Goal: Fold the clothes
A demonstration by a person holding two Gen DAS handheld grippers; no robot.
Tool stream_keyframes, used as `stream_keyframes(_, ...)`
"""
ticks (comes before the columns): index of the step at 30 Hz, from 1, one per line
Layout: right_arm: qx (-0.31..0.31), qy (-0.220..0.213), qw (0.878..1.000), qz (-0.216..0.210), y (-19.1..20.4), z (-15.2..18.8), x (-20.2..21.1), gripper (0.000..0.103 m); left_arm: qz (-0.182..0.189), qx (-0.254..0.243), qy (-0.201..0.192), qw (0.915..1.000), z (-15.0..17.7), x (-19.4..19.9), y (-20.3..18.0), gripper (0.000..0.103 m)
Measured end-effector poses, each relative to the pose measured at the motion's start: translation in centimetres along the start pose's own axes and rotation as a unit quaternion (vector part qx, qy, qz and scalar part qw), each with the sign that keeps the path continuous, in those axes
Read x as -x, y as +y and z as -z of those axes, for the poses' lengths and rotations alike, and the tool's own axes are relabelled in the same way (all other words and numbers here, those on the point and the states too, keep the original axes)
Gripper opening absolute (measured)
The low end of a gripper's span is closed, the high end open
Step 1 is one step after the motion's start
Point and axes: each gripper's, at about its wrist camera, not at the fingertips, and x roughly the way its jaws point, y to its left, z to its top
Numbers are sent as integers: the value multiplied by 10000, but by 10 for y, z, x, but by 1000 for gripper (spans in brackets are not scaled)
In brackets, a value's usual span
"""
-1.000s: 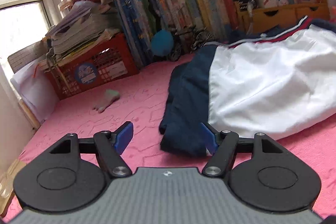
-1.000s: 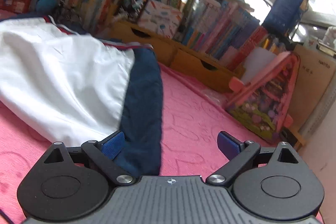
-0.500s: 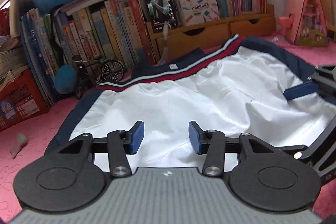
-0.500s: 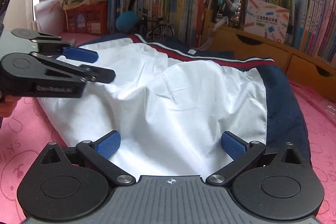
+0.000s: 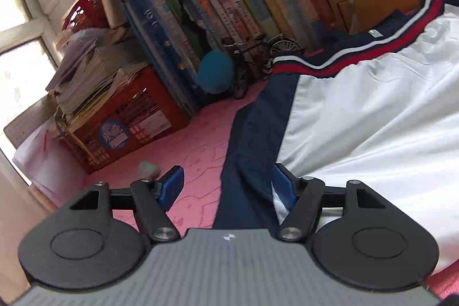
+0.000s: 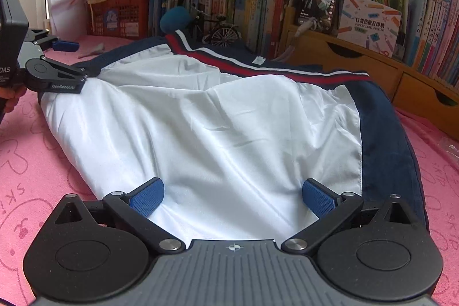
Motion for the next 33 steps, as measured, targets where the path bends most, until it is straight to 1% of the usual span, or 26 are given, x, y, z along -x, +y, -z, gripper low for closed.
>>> stream_keyframes(2,-15,1,10000,-6,-1,-1,0,103,297,626,49,9976,-9,6,19,56)
stream_keyframes(3,-22,1,10000,-7,-1,-1,0,103,469,721,-67,9963,-15,11,20,56)
stream_keyframes(5,-34,-1,10000,-15,-1,-1,-1,103,800,607,-423,9940,-29,23,11,56)
stream_keyframes(7,-49,-2,10000,-25,-1,-1,-1,103,1211,323,-664,9899,-46,27,-18,56)
stream_keyframes(8,-60,-3,10000,-32,-2,-1,-1,103,1428,189,-755,9867,-55,28,-33,58)
stream_keyframes(9,-72,-5,10000,-38,-2,-1,-1,103,1603,96,-759,9841,-62,25,-50,59)
stream_keyframes(11,-95,-8,9999,-52,-3,-1,-1,103,1823,-22,-563,9816,-74,8,-86,58)
stream_keyframes(12,-107,-9,9999,-58,-3,-1,-1,103,1853,-86,-396,9819,-78,-4,-101,55)
stream_keyframes(13,-119,-11,9999,-65,-4,-1,-1,103,1787,-161,-222,9835,-80,-17,-113,52)
stream_keyframes(14,-130,-13,9999,-72,-4,-1,-1,103,1635,-245,-43,9862,-80,-31,-122,48)
stream_keyframes(15,-142,-14,9999,-78,-4,-1,-1,103,1462,-298,76,9888,-80,-44,-126,49)
stream_keyframes(17,-171,-13,9998,-97,-5,-1,-1,103,1136,-186,117,9933,-74,-61,-114,50)
stream_keyframes(18,-196,-5,9997,-118,-6,-1,-1,103,1037,-125,140,9944,-71,-67,-105,52)
stream_keyframes(19,-222,3,9997,-138,-8,-1,-1,103,987,-81,179,9949,-69,-71,-93,54)
stream_keyframes(21,-272,19,9995,-178,-10,-1,-2,103,897,-44,233,9957,-64,-78,-73,62)
stream_keyframes(23,-323,35,9992,-219,-12,-1,-3,103,893,18,215,9958,-61,-75,-57,61)
stream_keyframes(24,-348,43,9991,-239,-13,-1,-3,103,954,235,199,9950,-60,-70,-49,62)
stream_keyframes(26,-382,60,9989,-264,-14,-1,-3,103,1179,821,156,9895,-59,-55,-30,61)
stream_keyframes(28,-363,73,9990,-238,-13,-2,-3,103,1373,1136,18,9840,-53,-33,-18,60)
stream_keyframes(29,-355,79,9991,-227,-12,-2,-3,103,1392,1152,-63,9835,-49,-22,-15,62)
stream_keyframes(30,-347,84,9991,-216,-12,-2,-4,103,1312,1035,-126,9859,-44,-13,-16,67)
stream_keyframes(33,-290,106,9994,-159,-10,-3,-3,103,998,512,-234,9934,-21,3,-20,70)
